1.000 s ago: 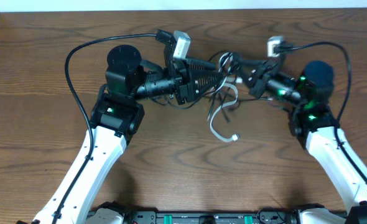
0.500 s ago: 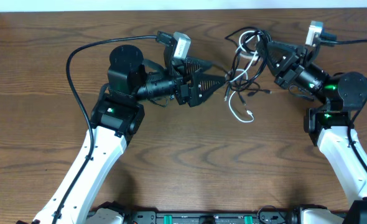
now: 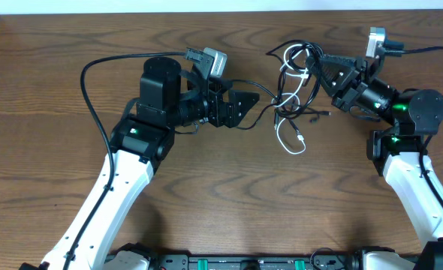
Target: Untangle cables
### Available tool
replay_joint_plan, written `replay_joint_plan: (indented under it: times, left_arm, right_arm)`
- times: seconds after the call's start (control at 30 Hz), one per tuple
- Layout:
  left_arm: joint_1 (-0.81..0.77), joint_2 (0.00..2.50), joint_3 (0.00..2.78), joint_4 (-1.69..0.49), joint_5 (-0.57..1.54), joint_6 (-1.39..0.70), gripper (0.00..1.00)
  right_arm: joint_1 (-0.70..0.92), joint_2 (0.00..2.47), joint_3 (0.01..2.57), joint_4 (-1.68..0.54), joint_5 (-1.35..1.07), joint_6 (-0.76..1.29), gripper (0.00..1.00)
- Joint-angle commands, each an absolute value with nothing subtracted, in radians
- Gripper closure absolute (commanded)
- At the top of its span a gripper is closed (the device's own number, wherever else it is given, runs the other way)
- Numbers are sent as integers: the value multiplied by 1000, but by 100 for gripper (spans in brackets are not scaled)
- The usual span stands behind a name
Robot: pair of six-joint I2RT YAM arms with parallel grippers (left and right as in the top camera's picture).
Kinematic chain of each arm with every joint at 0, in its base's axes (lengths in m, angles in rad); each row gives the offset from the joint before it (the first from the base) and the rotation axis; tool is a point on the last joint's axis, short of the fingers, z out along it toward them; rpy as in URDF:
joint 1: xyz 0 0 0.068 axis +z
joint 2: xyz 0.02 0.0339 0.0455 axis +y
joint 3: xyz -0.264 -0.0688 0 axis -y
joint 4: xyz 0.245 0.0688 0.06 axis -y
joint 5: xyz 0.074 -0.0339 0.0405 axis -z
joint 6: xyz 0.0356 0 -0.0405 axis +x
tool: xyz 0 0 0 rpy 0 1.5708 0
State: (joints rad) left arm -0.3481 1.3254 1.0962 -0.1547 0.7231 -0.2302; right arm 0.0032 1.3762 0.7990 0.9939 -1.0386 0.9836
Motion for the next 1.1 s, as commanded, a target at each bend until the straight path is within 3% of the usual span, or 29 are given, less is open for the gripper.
replay_joint_plan:
  times: [0.0, 0.2, 0.47, 0.67, 0.93, 1.07]
  left_arm:
    - [-371, 1346, 1117, -178, 746, -191, 12]
    - [-429, 1400, 1117, -203, 744, -191, 14]
    - [-429, 1401, 1117, -80, 796, -204, 18]
    - [-429, 1387, 1117, -21, 1043, -204, 19]
    - [-429, 1387, 1117, 65, 1539, -203, 19]
    - [-429, 1375, 1117, 113, 1573, -211, 20]
  right_arm:
    - [1, 1375, 806, 1003, -1045, 995, 99]
    - [2, 1375, 806, 1029, -1067, 986, 99]
    - [1, 1375, 806, 1055, -1250, 768, 99]
    - [1, 1375, 806, 1054, -1220, 700, 99]
    - [-15, 1375, 806, 1009, -1164, 649, 99]
    - [-28, 1375, 806, 963, -1163, 649, 99]
